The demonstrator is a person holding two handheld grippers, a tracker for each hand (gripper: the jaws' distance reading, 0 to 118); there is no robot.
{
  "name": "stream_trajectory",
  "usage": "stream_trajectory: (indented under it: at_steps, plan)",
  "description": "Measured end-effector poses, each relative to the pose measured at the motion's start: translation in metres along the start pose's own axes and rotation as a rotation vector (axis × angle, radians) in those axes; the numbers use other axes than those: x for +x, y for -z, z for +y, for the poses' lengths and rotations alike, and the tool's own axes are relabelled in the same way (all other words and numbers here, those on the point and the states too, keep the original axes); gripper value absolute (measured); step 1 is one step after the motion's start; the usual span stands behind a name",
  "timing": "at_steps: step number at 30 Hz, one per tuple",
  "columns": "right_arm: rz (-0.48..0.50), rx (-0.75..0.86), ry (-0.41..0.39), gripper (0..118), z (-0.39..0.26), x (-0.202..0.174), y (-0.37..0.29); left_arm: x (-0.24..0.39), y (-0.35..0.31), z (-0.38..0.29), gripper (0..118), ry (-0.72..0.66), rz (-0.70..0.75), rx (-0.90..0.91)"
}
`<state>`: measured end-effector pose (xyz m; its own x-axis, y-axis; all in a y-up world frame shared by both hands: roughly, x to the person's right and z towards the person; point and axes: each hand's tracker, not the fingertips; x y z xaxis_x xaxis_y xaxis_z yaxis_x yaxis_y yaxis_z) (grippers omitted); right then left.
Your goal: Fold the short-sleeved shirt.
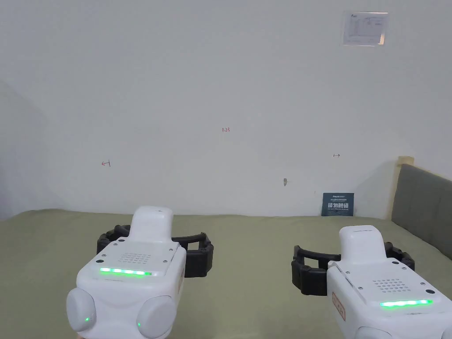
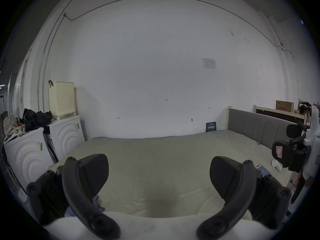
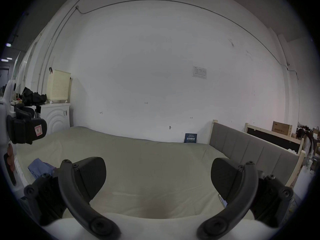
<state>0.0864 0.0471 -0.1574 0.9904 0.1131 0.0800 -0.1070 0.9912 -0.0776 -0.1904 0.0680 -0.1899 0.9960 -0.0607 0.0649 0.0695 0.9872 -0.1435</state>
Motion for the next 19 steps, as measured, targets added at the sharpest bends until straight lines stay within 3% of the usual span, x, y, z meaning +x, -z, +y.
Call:
stream_trajectory:
  at_steps: [15, 19]
  plan:
    - [0.022, 0.000, 0.027, 118, 0.006, 0.003, -0.001, 0.002, 0.007, 0.005, 118, -0.021, -0.026, -0.084]
    - [0.023, -0.004, 0.034, 118, 0.005, 0.004, -0.003, 0.006, 0.012, 0.005, 118, 0.009, 0.025, -0.074]
